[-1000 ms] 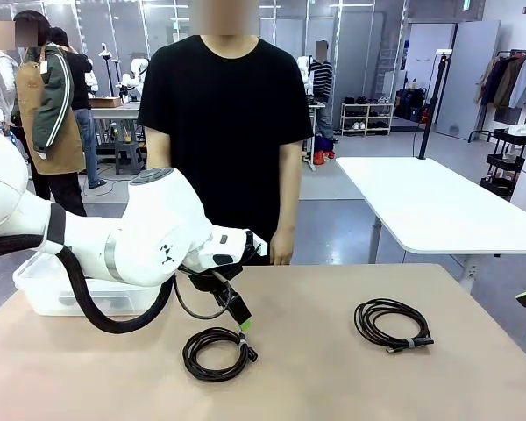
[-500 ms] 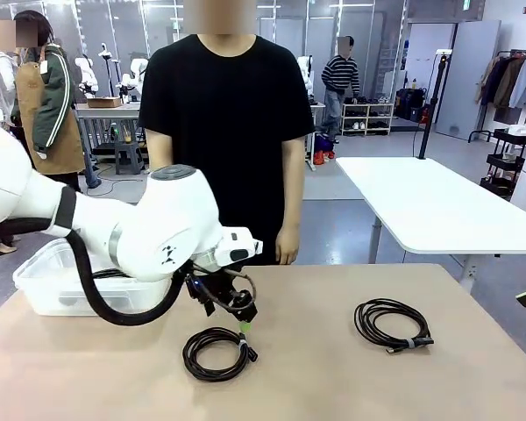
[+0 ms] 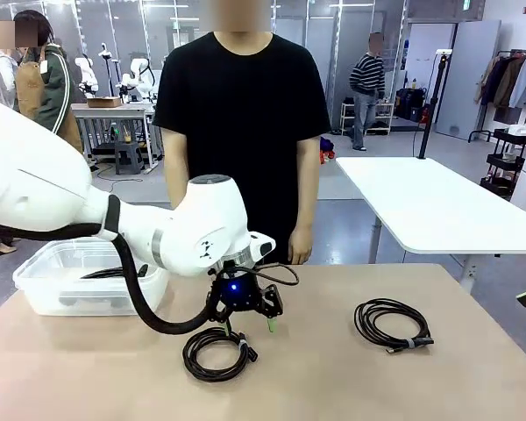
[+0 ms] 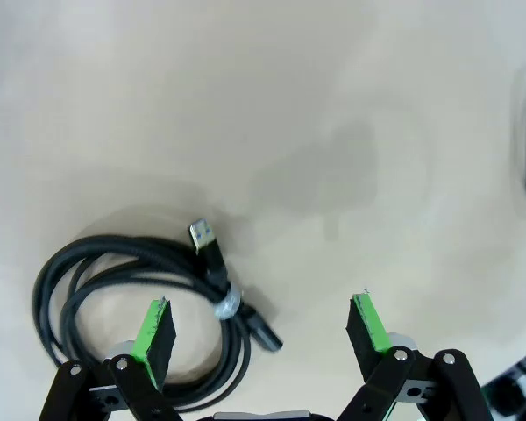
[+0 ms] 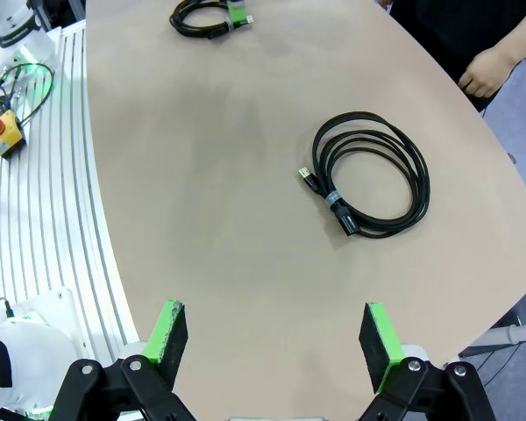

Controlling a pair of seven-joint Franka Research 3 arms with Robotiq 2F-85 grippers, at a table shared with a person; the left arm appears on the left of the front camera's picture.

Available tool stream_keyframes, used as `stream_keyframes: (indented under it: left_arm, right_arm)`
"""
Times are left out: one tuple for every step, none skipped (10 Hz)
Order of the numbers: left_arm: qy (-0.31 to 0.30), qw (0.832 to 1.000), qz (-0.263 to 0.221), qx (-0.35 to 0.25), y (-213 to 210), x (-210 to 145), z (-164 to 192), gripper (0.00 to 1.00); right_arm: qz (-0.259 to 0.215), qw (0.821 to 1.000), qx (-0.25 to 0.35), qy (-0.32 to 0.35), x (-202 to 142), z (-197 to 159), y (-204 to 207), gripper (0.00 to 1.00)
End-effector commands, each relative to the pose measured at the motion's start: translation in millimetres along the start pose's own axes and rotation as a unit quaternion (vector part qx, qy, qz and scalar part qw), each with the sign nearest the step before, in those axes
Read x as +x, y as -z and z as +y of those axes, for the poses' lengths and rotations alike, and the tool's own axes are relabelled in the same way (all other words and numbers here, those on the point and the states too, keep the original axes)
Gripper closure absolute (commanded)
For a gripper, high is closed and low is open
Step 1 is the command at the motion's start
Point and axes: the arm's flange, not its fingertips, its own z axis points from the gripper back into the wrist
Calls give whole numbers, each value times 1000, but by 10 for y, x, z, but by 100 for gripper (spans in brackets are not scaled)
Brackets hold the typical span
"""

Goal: Organize and store the cables.
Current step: Place the USB Extension Cable into the Organizing box.

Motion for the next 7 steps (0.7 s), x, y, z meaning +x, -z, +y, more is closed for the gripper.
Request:
stream_keyframes:
  left_arm:
    - [-52,999,1,0,98,113,-87,0]
    - [-61,998,10,9,158,124,-66,0]
    - [-66,997,20,20,208,101,-35,0]
    - [-73,997,19,32,239,76,12,0]
    - [-74,996,27,34,279,38,36,0]
    - [-73,996,32,32,304,0,61,0]
    - [-70,997,37,26,309,-71,75,0]
  right_arm:
    - [-7,1000,2,-4,-3,-4,-8,0]
    - [-7,1000,2,-4,-3,-4,-8,0]
    - [-7,1000,2,-4,-3,-4,-8,0]
    - [-7,1000,2,-4,-3,-4,-8,0]
    - [-7,1000,2,-4,-3,-4,-8,0]
    - [-7,1000,2,-4,-3,-4,-8,0]
    - [-7,1000,2,-4,-3,-4,-8,0]
